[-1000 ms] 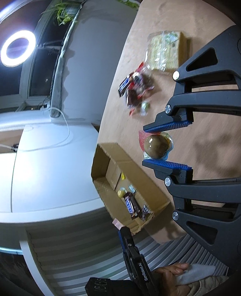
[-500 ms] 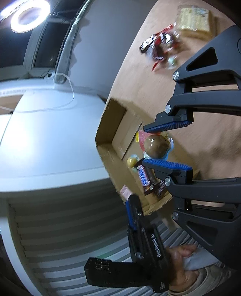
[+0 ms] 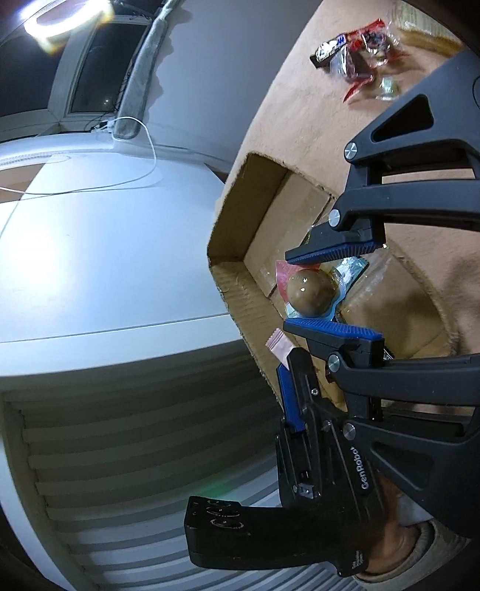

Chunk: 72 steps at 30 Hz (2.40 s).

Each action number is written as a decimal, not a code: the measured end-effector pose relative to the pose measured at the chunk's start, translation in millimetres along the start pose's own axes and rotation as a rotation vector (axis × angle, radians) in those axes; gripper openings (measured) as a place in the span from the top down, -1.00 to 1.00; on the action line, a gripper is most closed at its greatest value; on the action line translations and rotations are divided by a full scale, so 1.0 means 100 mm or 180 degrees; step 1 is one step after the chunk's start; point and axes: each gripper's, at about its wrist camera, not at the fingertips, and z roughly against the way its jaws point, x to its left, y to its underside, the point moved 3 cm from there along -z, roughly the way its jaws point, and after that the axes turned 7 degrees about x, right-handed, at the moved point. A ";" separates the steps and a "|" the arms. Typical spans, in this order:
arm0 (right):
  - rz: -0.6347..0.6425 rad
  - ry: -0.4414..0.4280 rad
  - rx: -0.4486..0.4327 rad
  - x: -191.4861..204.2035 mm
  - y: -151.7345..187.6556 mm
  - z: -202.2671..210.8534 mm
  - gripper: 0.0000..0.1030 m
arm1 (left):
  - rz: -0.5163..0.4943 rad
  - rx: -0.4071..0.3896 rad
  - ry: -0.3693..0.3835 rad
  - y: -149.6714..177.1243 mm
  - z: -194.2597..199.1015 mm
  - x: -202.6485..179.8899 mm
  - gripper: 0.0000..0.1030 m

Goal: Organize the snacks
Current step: 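Carry the pink candy and brown ball candy into the box and open both grippers, then move both open grippers back toward the remaining snacks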

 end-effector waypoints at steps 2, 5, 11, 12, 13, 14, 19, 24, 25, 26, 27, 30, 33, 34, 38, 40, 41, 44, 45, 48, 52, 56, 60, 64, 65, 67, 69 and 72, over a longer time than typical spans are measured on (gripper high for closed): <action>-0.0072 0.0014 0.0041 -0.06 0.06 -0.05 0.02 | -0.0015 0.0084 -0.0065 0.00 -0.06 0.00 0.67; -0.0082 0.0072 0.0002 -0.09 0.16 0.02 -0.03 | -0.0002 0.0128 -0.0222 0.06 -0.06 0.01 0.01; -0.0145 0.0138 0.0016 -0.14 0.34 0.15 -0.04 | 0.0089 -0.0020 -0.0237 0.17 0.19 0.03 -0.37; -0.0147 0.0158 -0.0007 -0.13 0.36 0.18 -0.06 | 0.0098 -0.0025 -0.0241 0.18 0.21 0.03 -0.37; -0.0151 0.0170 -0.0030 -0.13 0.37 0.22 -0.08 | 0.0110 -0.0027 -0.0255 0.19 0.23 0.04 -0.37; -0.0165 0.0188 -0.0068 -0.12 0.38 0.26 -0.17 | 0.0126 -0.0028 -0.0273 0.19 0.24 0.05 -0.37; -0.0230 0.0199 -0.0183 -0.07 0.40 0.44 -0.47 | 0.0203 -0.0069 -0.0305 0.19 0.36 0.05 -0.38; -0.0219 0.0178 -0.0198 0.00 0.45 0.57 -0.47 | 0.0176 -0.0120 -0.0331 0.20 0.48 -0.05 -0.44; -0.0209 0.0173 -0.0195 0.01 0.47 0.60 -0.47 | 0.0162 -0.0132 -0.0329 0.19 0.49 -0.09 -0.44; -0.0212 0.0176 -0.0205 0.02 0.49 0.64 -0.47 | 0.0147 -0.0143 -0.0328 0.19 0.51 -0.12 -0.44; -0.0219 0.0182 -0.0221 0.01 0.50 0.66 -0.47 | 0.0130 -0.0147 -0.0332 0.19 0.54 -0.15 -0.45; -0.0236 0.0184 -0.0265 0.00 0.54 0.77 -0.47 | 0.0079 -0.0177 -0.0334 0.19 0.60 -0.24 -0.45; -0.0259 0.0184 -0.0307 -0.03 0.58 0.87 -0.47 | 0.0021 -0.0204 -0.0344 0.18 0.64 -0.35 -0.45; -0.0266 0.0184 -0.0314 -0.04 0.59 0.89 -0.47 | 0.0002 -0.0207 -0.0344 0.18 0.65 -0.39 -0.45; -0.0326 0.0192 -0.0358 -0.12 0.68 1.01 -0.47 | -0.0083 -0.0208 -0.0350 0.17 0.66 -0.55 -0.45; -0.0380 0.0194 -0.0373 -0.19 0.74 1.06 -0.47 | -0.0131 -0.0205 -0.0351 0.17 0.65 -0.63 -0.45; -0.0403 0.0197 -0.0381 -0.22 0.76 1.08 -0.47 | -0.0160 -0.0200 -0.0355 0.16 0.65 -0.68 -0.45; -0.0479 0.0208 -0.0397 -0.33 0.84 1.15 -0.47 | -0.0236 -0.0203 -0.0355 0.14 0.63 -0.81 -0.45; -0.0509 0.0216 -0.0406 -0.37 0.87 1.18 -0.47 | -0.0265 -0.0198 -0.0354 0.14 0.62 -0.85 -0.45; -0.0599 0.0236 -0.0427 -0.51 0.95 1.24 -0.47 | -0.0348 -0.0175 -0.0355 0.13 0.58 -0.98 -0.45; -0.0722 0.0257 -0.0437 -0.69 1.05 1.29 -0.47 | -0.0458 -0.0129 -0.0348 0.14 0.51 -1.16 -0.45; -0.0825 0.0261 -0.0443 -0.87 1.14 1.32 -0.47 | -0.0582 -0.0091 -0.0324 0.13 0.44 -1.37 -0.45; -0.0917 0.0266 -0.0429 -1.02 1.22 1.32 -0.47 | -0.0698 -0.0033 -0.0284 0.12 0.33 -1.56 -0.45; -0.1079 0.0288 -0.0295 -1.22 1.29 1.19 -0.63 | -0.0829 0.0044 -0.0211 0.08 0.17 -1.74 -0.45; -0.1115 0.0300 -0.0240 -1.26 1.30 1.15 -0.65 | -0.0857 0.0066 -0.0200 0.05 0.11 -1.78 -0.45; -0.1194 0.0324 -0.0124 -1.36 1.29 1.02 -0.66 | -0.0916 0.0110 -0.0202 -0.03 -0.02 -1.85 -0.45; -0.1304 0.0325 0.0049 -1.46 1.26 0.85 -0.69 | -0.0996 0.0162 -0.0212 -0.15 -0.21 -1.93 -0.46; -0.1408 0.0362 0.0238 -1.59 1.20 0.63 -0.70 | -0.1089 0.0266 -0.0187 -0.36 -0.49 -2.04 -0.53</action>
